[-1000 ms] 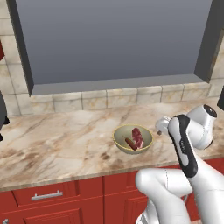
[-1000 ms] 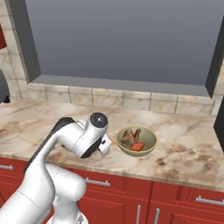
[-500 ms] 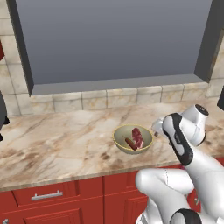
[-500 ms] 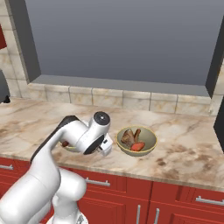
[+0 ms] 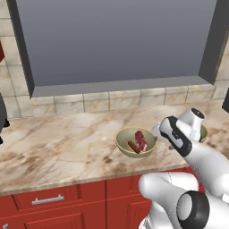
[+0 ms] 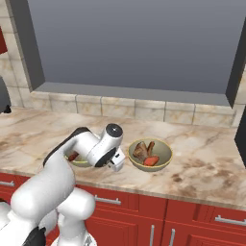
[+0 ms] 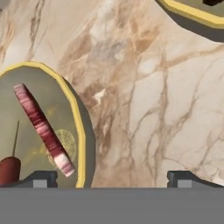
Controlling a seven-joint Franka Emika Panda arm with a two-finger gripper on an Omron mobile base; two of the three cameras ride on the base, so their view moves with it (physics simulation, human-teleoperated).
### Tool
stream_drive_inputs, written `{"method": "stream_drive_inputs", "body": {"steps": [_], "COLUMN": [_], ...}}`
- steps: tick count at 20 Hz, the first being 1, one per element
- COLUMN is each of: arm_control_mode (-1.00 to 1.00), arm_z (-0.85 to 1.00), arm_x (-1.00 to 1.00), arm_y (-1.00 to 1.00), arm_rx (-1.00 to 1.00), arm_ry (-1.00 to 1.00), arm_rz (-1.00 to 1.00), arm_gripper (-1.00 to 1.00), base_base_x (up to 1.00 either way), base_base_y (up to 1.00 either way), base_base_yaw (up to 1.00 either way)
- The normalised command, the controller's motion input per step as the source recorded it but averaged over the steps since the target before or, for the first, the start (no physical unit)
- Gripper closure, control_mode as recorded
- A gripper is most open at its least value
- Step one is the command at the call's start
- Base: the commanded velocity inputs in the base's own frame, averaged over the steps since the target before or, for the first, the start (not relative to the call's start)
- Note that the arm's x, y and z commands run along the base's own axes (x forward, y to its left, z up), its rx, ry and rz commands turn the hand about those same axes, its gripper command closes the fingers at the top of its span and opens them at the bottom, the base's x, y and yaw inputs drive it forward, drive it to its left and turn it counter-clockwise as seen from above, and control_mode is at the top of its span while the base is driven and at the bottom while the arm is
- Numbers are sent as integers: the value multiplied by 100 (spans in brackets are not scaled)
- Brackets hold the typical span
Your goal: Place the bowl containing the hot dog and steak in the microwave. Close the microwave door and press the start button to microwave the meal.
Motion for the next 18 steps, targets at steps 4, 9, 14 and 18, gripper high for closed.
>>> {"method": "stream_drive_inputs", "body": {"steps": [4, 9, 14, 18], "arm_control_mode": [-100, -100, -100, -100], "arm_z": [-16, -14, -23, -24], "arm_x": [22, 22, 24, 23], "arm_y": [0, 0, 4, 7], "arm_rx": [0, 0, 0, 0], "arm_ry": [1, 0, 0, 0], "arm_rz": [0, 0, 0, 0], "arm_gripper": [-100, -100, -100, -100], "base_base_x": [0, 0, 0, 0], "base_base_y": [0, 0, 0, 0], "base_base_yaw": [0, 0, 0, 0]}}
